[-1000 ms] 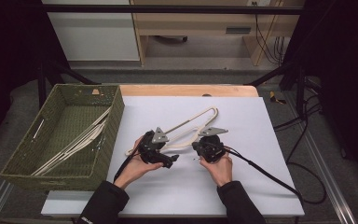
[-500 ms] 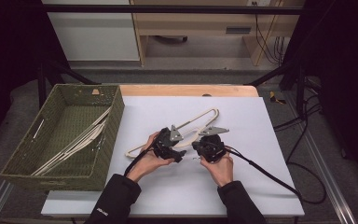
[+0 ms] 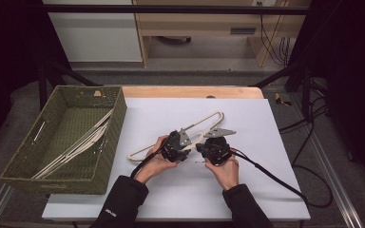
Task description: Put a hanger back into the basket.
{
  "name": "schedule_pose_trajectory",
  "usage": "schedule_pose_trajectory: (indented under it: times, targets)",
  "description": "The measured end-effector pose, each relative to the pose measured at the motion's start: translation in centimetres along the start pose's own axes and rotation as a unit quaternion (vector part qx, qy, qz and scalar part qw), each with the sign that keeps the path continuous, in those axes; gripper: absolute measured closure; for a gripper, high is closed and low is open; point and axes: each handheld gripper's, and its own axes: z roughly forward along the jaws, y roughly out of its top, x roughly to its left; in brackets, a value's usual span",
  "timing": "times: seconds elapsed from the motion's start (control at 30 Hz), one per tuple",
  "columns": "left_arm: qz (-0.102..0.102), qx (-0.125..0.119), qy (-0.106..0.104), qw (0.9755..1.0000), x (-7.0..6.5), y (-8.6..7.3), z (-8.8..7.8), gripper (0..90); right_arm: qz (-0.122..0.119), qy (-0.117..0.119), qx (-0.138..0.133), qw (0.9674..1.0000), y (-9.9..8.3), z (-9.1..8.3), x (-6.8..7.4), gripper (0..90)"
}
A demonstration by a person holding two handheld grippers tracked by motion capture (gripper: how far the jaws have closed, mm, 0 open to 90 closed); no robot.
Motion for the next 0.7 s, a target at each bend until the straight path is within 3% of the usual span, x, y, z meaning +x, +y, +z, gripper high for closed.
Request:
schedule_pose_trajectory:
  times: [0.07, 0.17, 0.3, 0.53, 0.7]
  targets:
    - [0.005, 0.000, 0.008, 1.0000, -0.2, 0.1, 0.1, 68.5, -0.002, 0.002, -0.001, 1.0000, 0.1, -0.2, 0.0, 90.0]
    - [0.015, -0.002, 0.013, 0.9998, -0.2, 0.2, 0.0, 70.2, -0.001, -0.007, 0.001, 1.0000, 0.0, -0.2, 0.0, 90.0]
    - [0.015, -0.006, 0.015, 0.9998, 0.1, 0.2, -0.6, 71.8, -0.008, -0.011, -0.022, 0.9997, 0.1, -0.5, -0.1, 88.5]
    - [0.015, -0.015, 0.023, 0.9995, 0.5, 0.3, -1.4, 74.0, -0.021, -0.006, -0.083, 0.9963, 0.5, -2.3, -0.9, 64.1]
    - [0.019, -0.012, 0.027, 0.9994, 0.8, 0.6, -2.2, 76.1, 0.000, -0.018, -0.120, 0.9926, 0.5, -4.2, -2.3, 50.0]
